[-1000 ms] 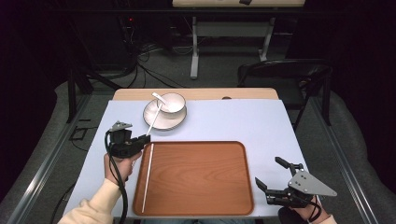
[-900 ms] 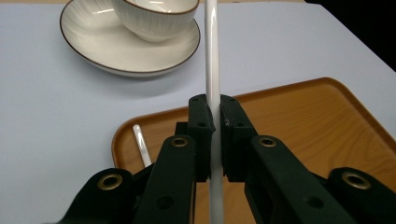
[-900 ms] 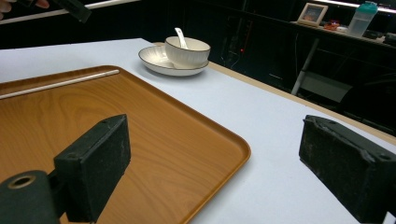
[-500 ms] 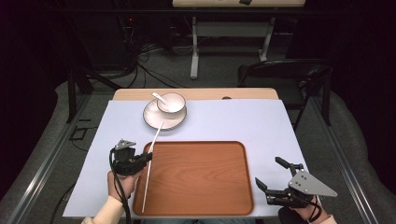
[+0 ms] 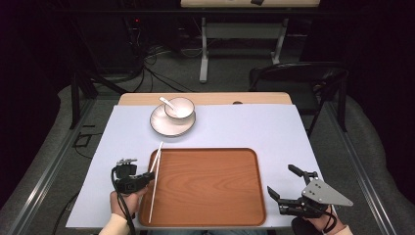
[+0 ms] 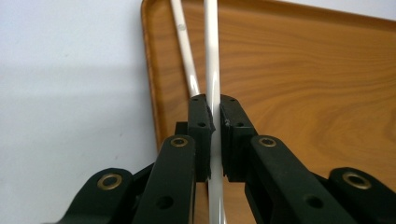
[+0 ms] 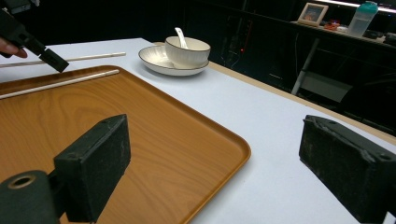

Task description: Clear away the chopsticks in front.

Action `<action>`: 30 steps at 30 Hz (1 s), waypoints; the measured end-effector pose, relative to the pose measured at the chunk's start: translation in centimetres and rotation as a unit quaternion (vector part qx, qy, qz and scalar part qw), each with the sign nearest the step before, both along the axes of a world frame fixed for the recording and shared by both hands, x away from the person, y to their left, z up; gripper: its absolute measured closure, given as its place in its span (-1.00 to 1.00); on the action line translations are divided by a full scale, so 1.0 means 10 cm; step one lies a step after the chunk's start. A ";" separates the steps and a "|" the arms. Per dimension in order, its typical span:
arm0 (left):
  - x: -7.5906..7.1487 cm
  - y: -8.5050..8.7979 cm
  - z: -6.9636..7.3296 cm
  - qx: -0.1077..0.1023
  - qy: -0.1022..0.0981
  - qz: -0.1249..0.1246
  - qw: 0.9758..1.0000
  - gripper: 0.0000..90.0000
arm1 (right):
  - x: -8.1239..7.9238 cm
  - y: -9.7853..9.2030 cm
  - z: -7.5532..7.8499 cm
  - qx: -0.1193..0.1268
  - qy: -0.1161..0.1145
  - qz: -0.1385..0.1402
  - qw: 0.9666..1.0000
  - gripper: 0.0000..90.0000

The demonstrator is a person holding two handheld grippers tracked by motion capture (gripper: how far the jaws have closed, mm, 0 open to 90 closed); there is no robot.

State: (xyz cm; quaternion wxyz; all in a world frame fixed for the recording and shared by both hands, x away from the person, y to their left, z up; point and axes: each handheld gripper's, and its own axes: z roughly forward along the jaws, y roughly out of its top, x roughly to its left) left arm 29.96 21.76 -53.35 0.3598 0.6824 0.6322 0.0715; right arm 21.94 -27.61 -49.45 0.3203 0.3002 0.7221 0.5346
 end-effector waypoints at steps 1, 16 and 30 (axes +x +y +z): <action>0.00 0.01 0.00 0.001 0.001 0.001 1.000 0.88 | 0.00 0.00 0.00 0.000 0.000 0.000 1.000 -0.81; 0.01 -0.13 -0.12 0.053 0.022 0.009 0.998 0.86 | 0.00 0.00 0.00 0.000 0.000 0.002 1.000 -0.81; 0.03 -0.19 -0.09 0.073 0.017 -0.023 0.997 0.37 | 0.00 0.00 0.00 -0.002 -0.002 0.002 1.000 -0.82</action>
